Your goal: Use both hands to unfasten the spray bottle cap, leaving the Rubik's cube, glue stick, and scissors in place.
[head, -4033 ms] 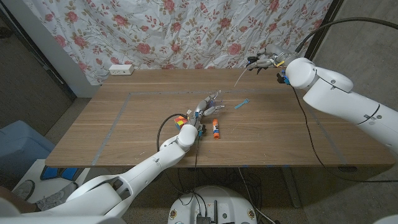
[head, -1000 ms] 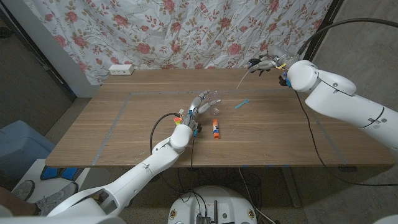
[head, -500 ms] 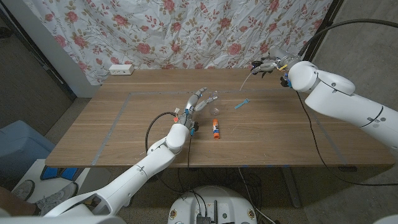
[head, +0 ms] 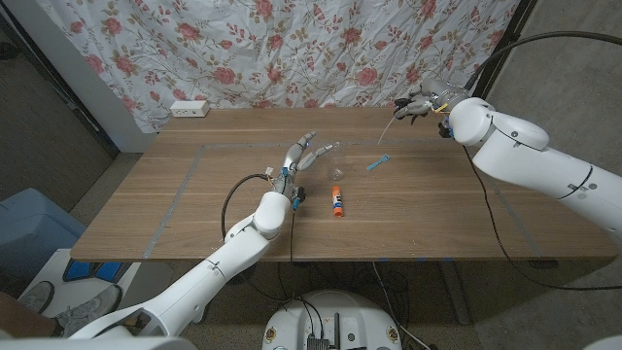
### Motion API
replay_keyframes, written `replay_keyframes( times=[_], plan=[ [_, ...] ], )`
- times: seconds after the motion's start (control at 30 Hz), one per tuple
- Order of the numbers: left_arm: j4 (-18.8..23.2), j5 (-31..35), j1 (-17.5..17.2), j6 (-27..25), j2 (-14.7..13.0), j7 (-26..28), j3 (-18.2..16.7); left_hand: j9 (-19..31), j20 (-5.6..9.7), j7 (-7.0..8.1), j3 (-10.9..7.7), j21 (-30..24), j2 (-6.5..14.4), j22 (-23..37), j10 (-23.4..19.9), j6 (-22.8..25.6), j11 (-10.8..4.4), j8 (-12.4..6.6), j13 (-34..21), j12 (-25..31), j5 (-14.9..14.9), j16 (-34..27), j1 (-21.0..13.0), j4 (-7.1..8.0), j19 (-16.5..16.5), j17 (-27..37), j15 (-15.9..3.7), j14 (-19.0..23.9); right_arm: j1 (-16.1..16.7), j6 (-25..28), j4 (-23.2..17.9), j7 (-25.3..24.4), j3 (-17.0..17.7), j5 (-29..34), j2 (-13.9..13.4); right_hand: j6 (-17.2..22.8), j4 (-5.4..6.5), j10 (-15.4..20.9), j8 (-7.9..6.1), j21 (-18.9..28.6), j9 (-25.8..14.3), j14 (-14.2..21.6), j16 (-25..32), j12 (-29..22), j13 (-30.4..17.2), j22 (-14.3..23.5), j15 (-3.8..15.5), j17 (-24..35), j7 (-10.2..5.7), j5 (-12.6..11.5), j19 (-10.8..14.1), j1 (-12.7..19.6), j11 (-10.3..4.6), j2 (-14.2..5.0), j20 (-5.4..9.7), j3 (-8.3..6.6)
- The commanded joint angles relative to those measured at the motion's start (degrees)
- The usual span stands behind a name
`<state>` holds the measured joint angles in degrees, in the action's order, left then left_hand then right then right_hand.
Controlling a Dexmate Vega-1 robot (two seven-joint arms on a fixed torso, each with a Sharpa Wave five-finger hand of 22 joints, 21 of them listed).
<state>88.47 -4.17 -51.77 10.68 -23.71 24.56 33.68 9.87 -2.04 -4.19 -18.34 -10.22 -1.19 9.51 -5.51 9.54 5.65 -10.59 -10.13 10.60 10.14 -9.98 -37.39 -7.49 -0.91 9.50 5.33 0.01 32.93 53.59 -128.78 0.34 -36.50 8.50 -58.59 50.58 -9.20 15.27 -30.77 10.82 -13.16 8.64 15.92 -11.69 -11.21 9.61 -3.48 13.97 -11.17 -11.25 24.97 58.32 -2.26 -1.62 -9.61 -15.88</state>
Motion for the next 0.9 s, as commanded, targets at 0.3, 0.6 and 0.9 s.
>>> replay_keyframes(
  times=[0.3, 0.6, 0.9],
  plan=[
    [4.15, -3.13, -3.49, -1.62, -1.91, 1.23, -3.87, 0.22, -0.07, 0.07, -0.14, -0.34, 1.6, 0.28, 0.13, 0.75, 0.28, -0.27, -0.16, 0.26, 0.0, -0.36, 2.14, 1.47, -0.7, 0.31, 0.3, 0.16, -1.08, 1.1, 2.15, 1.14, -4.35, 6.37, 0.26, 2.05, 0.13, 0.86, -1.39, 0.17, -0.07, 0.93, 0.7, -0.19, -0.16, 0.04, 0.86, 0.26, -1.15, -0.17, 0.48, 0.21, -0.21, -0.3, 0.81, 0.17],
    [3.98, -6.04, -4.32, -0.95, -1.84, 0.68, -5.23, 0.23, -0.04, 0.34, 0.1, -0.38, 3.03, 0.31, 0.43, 0.51, 0.31, -0.08, -0.17, 0.24, -0.02, -0.42, 4.12, 2.5, -0.85, 0.41, 0.35, 0.14, -1.63, 2.17, 3.84, 1.87, -6.39, 9.97, 1.3, 2.22, 0.15, 1.19, -1.48, 0.19, -0.03, 1.22, 0.82, -0.26, -0.16, 0.03, 1.22, 0.29, -1.28, -0.13, 0.63, 0.19, -0.34, -0.3, 1.0, 0.21],
    [2.52, -10.55, -4.49, 1.25, -1.48, -1.46, -6.8, 0.23, -0.23, 0.26, 0.0, -0.53, 5.4, 0.34, 0.92, 0.4, 0.04, 0.03, -0.17, 0.19, 0.21, -0.47, 6.38, 3.76, -0.72, 0.49, 0.39, 0.17, -2.77, 3.83, 5.64, 3.6, -9.25, 14.2, 2.32, 2.32, 0.17, 1.51, -1.61, 0.17, -0.12, 1.53, 0.95, -0.33, -0.16, 0.03, 1.43, 0.31, -1.32, -0.08, 0.68, 0.18, -0.68, -0.3, 1.04, 0.25]
  ],
)
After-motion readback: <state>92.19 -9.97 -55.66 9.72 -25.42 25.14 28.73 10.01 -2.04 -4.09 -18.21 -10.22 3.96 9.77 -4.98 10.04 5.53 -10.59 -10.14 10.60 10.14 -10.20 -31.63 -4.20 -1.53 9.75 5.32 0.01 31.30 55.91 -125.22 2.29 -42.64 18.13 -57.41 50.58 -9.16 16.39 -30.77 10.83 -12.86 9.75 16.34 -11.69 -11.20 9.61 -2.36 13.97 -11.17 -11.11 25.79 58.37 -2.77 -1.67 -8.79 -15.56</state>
